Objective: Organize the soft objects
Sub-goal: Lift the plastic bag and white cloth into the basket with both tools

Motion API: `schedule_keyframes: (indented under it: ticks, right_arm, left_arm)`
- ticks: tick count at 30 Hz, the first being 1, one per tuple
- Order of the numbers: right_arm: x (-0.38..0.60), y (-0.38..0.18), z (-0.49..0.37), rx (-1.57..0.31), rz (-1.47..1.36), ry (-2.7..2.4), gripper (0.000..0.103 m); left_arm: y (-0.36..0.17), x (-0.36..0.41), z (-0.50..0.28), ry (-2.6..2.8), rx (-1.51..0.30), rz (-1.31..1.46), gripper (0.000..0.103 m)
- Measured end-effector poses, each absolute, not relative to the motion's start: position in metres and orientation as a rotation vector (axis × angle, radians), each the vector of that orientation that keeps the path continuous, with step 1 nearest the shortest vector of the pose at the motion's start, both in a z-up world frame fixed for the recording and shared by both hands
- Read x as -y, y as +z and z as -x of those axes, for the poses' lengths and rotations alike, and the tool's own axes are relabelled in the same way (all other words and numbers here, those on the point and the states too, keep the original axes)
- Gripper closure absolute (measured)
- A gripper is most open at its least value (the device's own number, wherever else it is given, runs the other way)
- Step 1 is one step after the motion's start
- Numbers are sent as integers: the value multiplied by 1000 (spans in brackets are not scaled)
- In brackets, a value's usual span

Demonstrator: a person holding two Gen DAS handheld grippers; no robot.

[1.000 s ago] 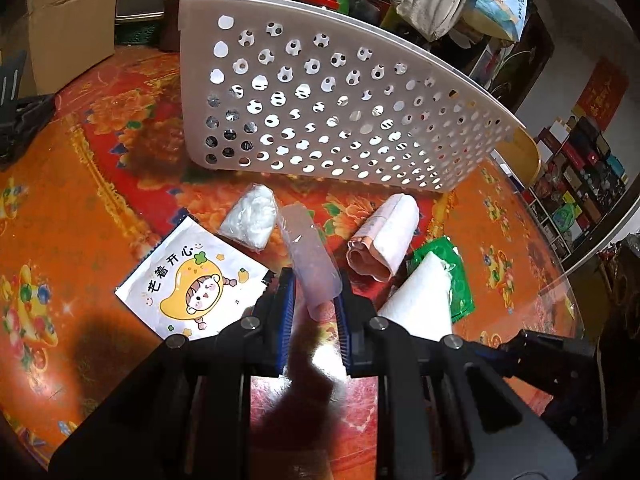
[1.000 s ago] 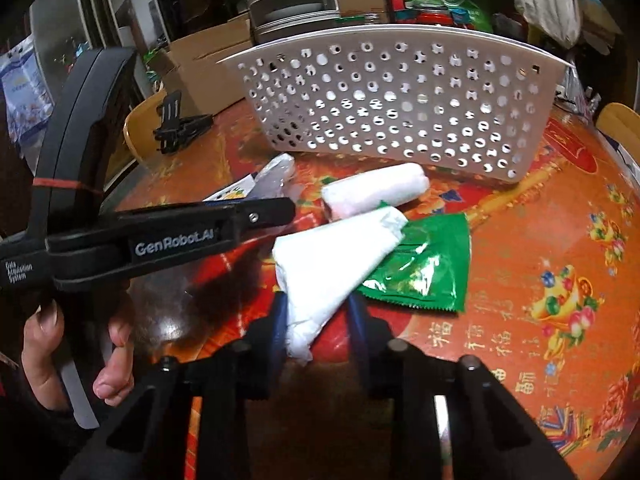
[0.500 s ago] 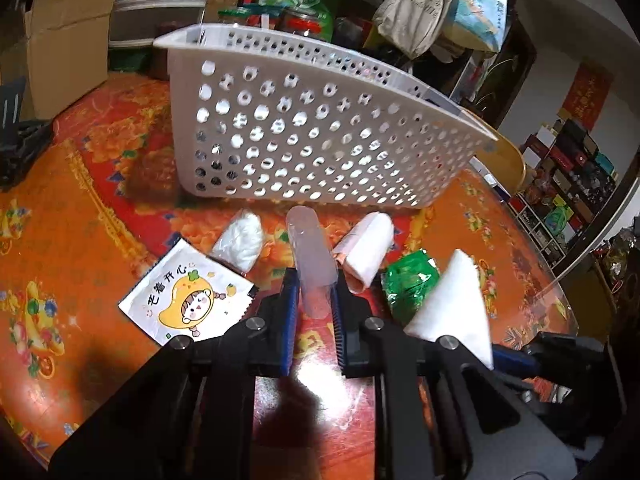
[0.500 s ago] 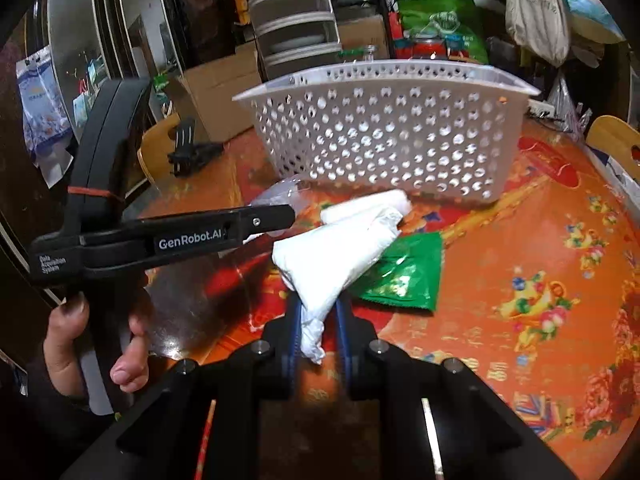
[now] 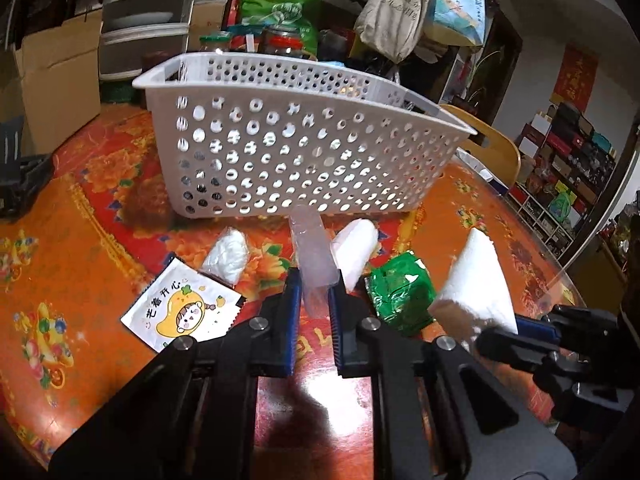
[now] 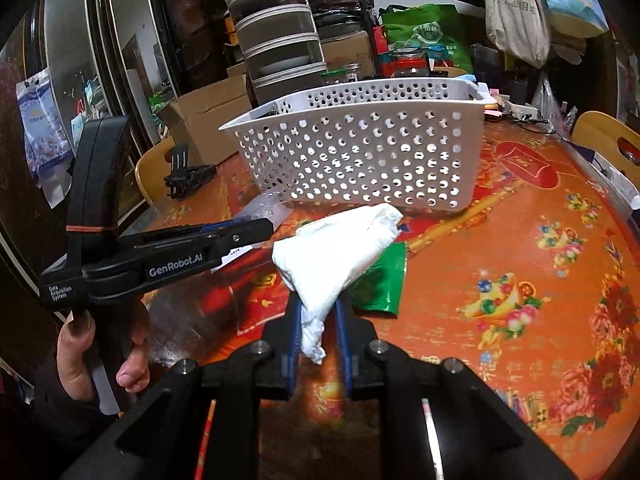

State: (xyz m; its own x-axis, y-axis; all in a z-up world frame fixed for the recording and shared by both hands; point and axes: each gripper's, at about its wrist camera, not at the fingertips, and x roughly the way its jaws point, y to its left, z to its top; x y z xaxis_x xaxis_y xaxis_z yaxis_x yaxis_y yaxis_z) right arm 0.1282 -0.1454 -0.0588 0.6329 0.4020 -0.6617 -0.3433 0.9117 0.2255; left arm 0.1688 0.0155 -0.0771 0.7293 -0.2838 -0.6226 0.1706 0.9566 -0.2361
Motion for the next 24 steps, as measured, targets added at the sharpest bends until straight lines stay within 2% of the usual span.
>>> schedule_keyframes:
  ticks: [6,13,24]
  right_arm:
    - [160,-44,-130,-749,-93,425,89]
    - [166,-1,-140,-688,-40,426,89]
    - [161,54,-193,-661,45,422,89]
  left_arm:
    - [-58,-12,-158,-272,-677,153,91]
    - [-8,-18,-148,-276,-604,134,92]
    - [53,-11,-166,-211,-534,53,92]
